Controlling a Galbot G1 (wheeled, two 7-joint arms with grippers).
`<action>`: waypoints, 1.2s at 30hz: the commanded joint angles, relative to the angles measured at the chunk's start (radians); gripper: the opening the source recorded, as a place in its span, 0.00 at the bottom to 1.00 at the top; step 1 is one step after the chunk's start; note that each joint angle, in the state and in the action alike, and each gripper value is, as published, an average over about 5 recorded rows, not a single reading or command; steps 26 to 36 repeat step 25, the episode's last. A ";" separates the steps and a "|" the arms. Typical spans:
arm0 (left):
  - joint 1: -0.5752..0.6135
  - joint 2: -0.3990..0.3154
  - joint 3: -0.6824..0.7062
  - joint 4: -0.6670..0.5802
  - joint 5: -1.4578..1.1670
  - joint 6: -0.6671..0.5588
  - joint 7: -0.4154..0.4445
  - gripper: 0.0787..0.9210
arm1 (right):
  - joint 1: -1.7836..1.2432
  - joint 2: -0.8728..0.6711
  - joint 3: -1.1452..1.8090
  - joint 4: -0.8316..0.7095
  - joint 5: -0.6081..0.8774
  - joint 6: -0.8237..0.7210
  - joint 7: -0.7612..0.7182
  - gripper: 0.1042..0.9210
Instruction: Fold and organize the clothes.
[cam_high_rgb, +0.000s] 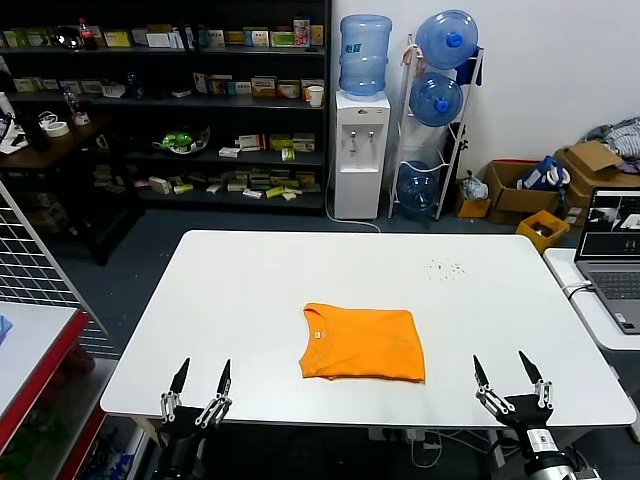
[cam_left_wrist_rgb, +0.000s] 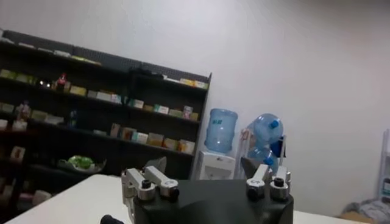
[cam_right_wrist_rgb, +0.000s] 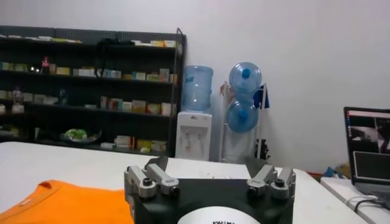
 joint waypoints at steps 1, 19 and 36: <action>0.045 -0.016 -0.054 0.012 0.014 -0.061 0.056 0.88 | -0.002 0.051 0.012 -0.022 -0.039 0.081 -0.028 0.88; 0.050 -0.028 -0.044 0.022 0.022 -0.058 0.037 0.88 | 0.003 0.044 0.012 -0.029 -0.047 0.073 -0.050 0.88; 0.049 -0.030 -0.042 0.023 0.023 -0.058 0.033 0.88 | 0.003 0.040 0.011 -0.026 -0.044 0.067 -0.047 0.88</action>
